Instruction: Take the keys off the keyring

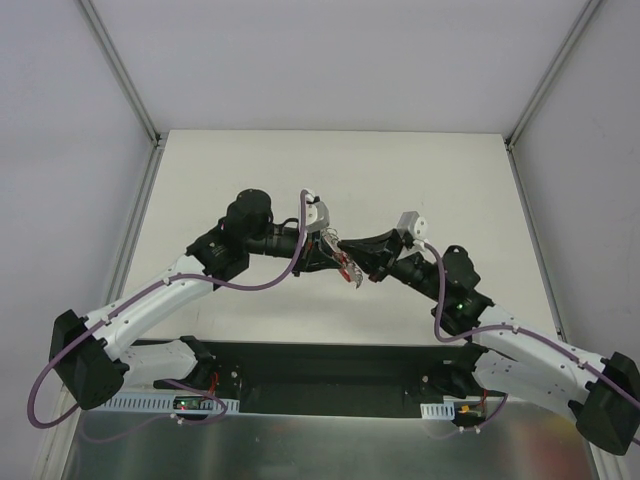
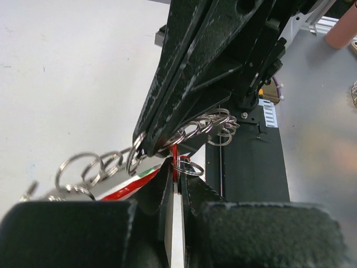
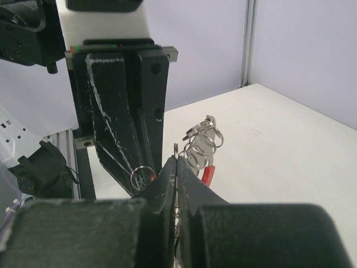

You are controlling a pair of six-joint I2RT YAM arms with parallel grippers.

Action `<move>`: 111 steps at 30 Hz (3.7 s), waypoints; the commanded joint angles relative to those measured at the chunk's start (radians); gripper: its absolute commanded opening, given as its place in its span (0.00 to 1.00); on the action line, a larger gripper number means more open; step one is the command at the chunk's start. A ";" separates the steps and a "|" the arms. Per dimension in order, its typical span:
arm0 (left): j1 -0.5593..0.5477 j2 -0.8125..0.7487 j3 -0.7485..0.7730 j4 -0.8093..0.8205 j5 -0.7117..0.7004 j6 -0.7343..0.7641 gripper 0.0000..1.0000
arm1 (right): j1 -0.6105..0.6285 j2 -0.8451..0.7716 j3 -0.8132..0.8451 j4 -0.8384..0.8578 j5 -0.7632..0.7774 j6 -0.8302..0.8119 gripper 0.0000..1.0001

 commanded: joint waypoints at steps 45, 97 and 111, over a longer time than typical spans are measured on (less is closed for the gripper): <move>0.591 0.189 -0.178 -0.212 -0.627 -0.528 0.49 | -0.009 -0.349 0.015 -0.448 0.203 -0.136 0.01; -0.023 -0.081 -0.057 -0.114 -0.622 -0.137 0.73 | -0.216 0.091 0.067 -0.668 0.657 0.160 0.01; -0.024 -0.199 -0.066 -0.185 -0.656 -0.082 0.97 | -0.365 0.407 0.165 -0.700 0.569 0.176 0.16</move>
